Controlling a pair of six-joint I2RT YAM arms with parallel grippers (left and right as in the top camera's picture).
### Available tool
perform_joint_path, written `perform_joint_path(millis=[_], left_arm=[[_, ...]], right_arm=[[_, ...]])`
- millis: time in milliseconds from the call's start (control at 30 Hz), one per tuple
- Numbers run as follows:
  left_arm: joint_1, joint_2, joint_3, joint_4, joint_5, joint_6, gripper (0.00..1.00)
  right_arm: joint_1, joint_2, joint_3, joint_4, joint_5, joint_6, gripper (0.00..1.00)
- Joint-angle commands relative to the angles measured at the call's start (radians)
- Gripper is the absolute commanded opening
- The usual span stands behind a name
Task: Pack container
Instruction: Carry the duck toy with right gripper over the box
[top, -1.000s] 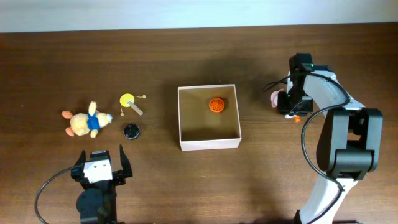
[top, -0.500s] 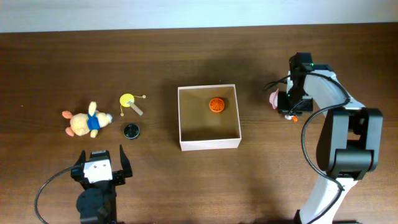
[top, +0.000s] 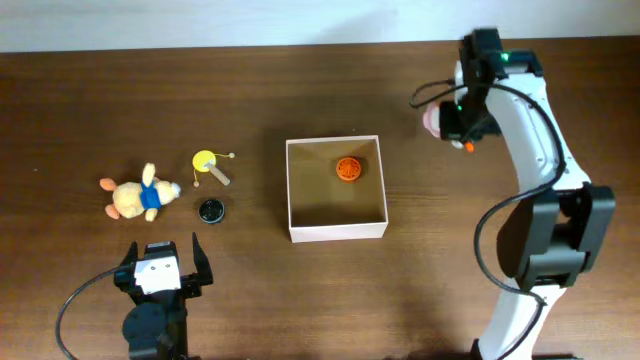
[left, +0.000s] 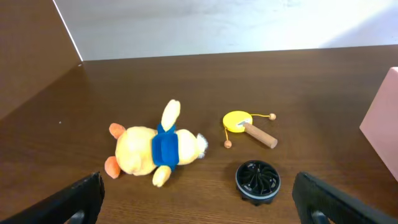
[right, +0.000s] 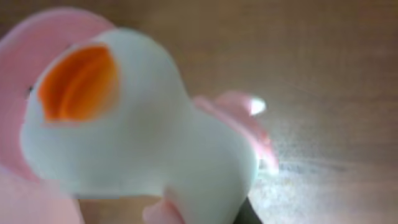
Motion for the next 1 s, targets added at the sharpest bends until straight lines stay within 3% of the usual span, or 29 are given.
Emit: perform_joint_path(millis=[0,433,733,967], left_arm=[[0.001,-0.008,-0.004,-0.001,0.011,0.016,0.99],[0.001,-0.008,-0.004,-0.001,0.011,0.016,0.99],[0.001,-0.008,-0.004,-0.001,0.011,0.016,0.99],[0.001,-0.008,-0.004,-0.001,0.01,0.016,0.99]], right_arm=[[0.055,-0.006,0.105,-0.045,0.004,-0.001,0.04],[0.375,-0.016,0.336,-0.28,0.003,-0.088,0.04],[0.533,-0.016,0.31,-0.329,0.0,-0.206,0.04],[0.56,-0.016,0.079,-0.267,-0.013,-0.224,0.04]])
